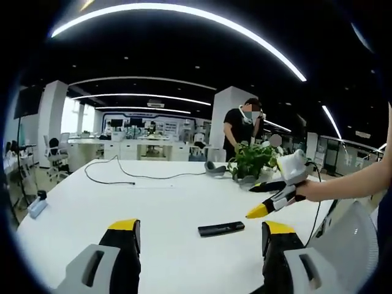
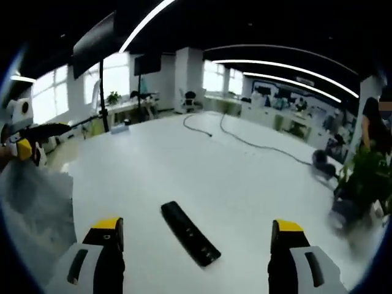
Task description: Press the specified remote control buttons in sequence, fully releasing each button before pressing the next.
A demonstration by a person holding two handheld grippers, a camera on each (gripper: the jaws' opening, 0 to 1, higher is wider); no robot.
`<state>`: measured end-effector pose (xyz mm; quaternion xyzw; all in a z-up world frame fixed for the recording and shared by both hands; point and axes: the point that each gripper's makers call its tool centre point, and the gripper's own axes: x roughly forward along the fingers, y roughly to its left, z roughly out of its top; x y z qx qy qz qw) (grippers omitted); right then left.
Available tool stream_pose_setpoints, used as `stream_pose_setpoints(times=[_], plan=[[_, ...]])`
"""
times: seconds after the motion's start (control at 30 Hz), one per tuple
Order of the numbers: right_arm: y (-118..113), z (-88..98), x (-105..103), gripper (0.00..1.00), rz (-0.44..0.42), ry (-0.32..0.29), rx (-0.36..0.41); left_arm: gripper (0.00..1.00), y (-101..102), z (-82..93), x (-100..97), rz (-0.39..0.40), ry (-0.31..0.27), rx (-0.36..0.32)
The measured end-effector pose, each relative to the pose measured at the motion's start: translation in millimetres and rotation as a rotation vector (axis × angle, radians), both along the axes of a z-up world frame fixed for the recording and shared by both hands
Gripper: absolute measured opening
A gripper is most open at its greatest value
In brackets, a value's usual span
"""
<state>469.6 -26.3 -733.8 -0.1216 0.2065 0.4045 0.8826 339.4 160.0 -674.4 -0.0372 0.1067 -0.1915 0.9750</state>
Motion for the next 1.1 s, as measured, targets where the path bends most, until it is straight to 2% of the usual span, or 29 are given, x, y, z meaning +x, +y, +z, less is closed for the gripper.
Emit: stream_pose_setpoints(times=[0.2,0.3,0.4,0.47,0.57,0.6,0.67,0.73,0.83,0.9,1.0,1.1], plan=[[-4.1,24.7,-25.4,0.99,-0.024,-0.029,0.038,0.85,-1.2,-1.9,-0.9,-0.007,0.006,0.013],[-9.7,34.0,-35.5,0.99,-0.042,-0.042,0.048,0.85,-2.4,1.3,-1.6,-0.013,-0.004,-0.008],[-15.0,46.5,-47.7,0.99,-0.072,-0.038,0.105,0.85,-1.7,2.6,-1.6,-0.01,-0.01,-0.012],[-17.9,50.8,-55.6,0.99,-0.077,-0.049,0.104,0.85,-1.3,1.4,-1.5,-0.007,-0.006,-0.005],[-27.7,54.5,-66.8,0.99,-0.101,-0.084,0.062,0.85,-1.1,0.8,-1.6,-0.007,-0.005,0.001],[-30.0,55.5,-69.4,0.99,-0.11,-0.077,0.066,0.85,-1.4,1.4,-1.7,-0.009,-0.007,-0.001],[-32.7,62.6,-73.6,0.99,-0.123,-0.078,0.105,0.86,-4.2,4.7,-2.2,-0.024,-0.017,-0.03],[-36.6,71.7,-77.9,0.99,-0.142,-0.083,0.145,0.86,-1.3,4.7,-1.8,-0.011,-0.019,-0.025],[-50.1,74.8,-80.6,0.99,-0.175,-0.111,0.113,0.86,-1.5,3.7,-2.0,-0.012,-0.017,-0.016],[-55.0,73.3,-81.7,0.99,-0.186,-0.107,0.108,0.86,-1.1,2.8,-2.1,-0.009,-0.015,-0.009],[-61.3,72.2,-82.0,0.99,-0.207,-0.096,0.14,0.85,0.2,0.1,-1.8,-0.002,-0.007,0.013],[-65.2,68.6,-85.1,0.99,-0.214,-0.1,0.107,0.85,1.1,-3.3,-1.4,0.004,0.001,0.042]])
